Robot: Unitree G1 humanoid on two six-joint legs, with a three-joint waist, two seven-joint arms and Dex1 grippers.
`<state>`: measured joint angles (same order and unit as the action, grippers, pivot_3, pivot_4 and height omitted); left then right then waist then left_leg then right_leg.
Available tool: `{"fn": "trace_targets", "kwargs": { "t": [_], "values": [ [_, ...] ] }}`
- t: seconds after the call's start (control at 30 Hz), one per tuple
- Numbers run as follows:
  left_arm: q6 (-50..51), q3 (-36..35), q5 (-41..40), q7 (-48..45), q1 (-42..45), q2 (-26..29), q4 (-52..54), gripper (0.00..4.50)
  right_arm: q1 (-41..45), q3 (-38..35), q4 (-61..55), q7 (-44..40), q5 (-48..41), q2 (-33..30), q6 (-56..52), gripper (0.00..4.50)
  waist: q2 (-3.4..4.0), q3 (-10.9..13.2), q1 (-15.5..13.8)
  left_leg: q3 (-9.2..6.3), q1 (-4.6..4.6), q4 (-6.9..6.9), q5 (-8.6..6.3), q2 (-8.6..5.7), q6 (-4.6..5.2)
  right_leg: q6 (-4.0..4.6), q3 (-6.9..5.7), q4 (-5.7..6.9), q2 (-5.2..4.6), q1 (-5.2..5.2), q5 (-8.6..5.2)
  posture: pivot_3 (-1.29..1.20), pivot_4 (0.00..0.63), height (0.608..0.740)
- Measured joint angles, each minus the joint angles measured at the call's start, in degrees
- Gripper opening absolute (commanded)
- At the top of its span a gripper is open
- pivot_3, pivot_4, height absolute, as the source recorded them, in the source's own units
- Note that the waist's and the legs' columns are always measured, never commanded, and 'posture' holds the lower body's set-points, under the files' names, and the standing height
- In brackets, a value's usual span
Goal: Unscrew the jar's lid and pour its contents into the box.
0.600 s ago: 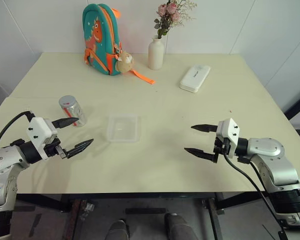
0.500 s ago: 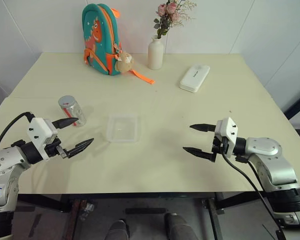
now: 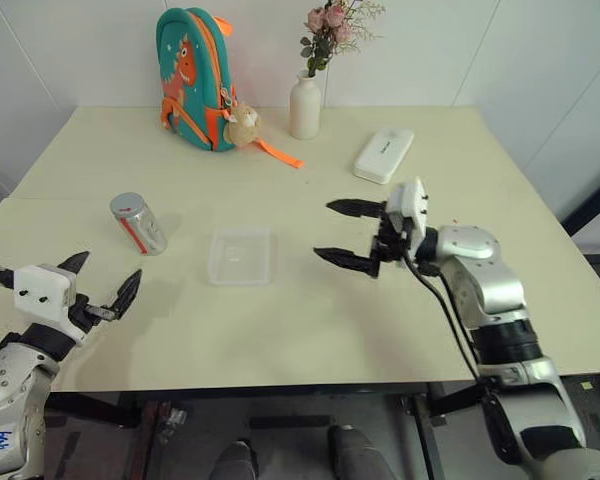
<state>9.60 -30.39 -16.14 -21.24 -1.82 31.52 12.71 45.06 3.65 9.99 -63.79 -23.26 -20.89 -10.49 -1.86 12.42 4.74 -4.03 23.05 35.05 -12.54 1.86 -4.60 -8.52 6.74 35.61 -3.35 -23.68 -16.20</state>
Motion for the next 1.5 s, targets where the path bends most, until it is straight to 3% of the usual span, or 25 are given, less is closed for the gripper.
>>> {"fn": "trace_targets", "kwargs": {
  "t": [0.2,0.5,0.97,1.37,1.5],
  "values": [
    [-3.4,4.6,2.6,3.2,14.4,-1.4,-14.0,4.46,1.5,2.2,1.5,1.5,1.1,6.0,1.8,4.50,-0.05,0.0,-1.0,-0.03,0.04,0.02,0.09,-0.05,-0.06,0.01,-0.05,-0.12,-0.02,0.06,0.06,0.00,0.150,0.740],
    [-12.3,9.2,6.3,3.4,29.3,-1.3,-34.5,4.46,1.2,2.3,-0.5,4.3,1.4,6.8,3.0,4.50,-0.04,-0.1,-1.2,-0.08,0.09,-0.24,0.05,-0.03,-0.12,-0.14,-0.14,0.00,-0.01,-0.13,0.11,0.00,0.150,0.740],
    [-20.5,11.2,6.5,-0.9,39.4,1.2,-54.0,4.46,0.1,2.0,-2.5,7.1,1.4,6.2,3.4,4.50,-0.04,-0.1,-1.5,-0.09,0.09,-0.26,0.05,-0.03,-0.12,-0.14,-0.17,0.00,-0.01,-0.12,0.10,0.00,0.150,0.740],
    [-22.4,13.5,7.4,-1.7,40.6,1.1,-58.2,4.46,-0.8,2.0,-4.1,7.9,1.4,5.9,3.2,4.50,-0.04,-0.1,-1.4,-0.09,0.09,-0.27,0.05,-0.03,-0.12,-0.14,-0.17,0.01,-0.01,-0.12,0.09,0.00,0.150,0.740],
    [-23.7,13.6,7.4,-1.9,40.6,1.0,-58.2,3.25,-0.8,2.0,-4.1,8.3,1.4,5.9,3.1,4.50,-0.04,-0.1,-1.4,-0.09,0.09,-0.27,0.05,-0.03,-0.12,-0.14,-0.17,0.01,-0.01,-0.13,0.09,0.00,0.150,0.740]
  ]
}}
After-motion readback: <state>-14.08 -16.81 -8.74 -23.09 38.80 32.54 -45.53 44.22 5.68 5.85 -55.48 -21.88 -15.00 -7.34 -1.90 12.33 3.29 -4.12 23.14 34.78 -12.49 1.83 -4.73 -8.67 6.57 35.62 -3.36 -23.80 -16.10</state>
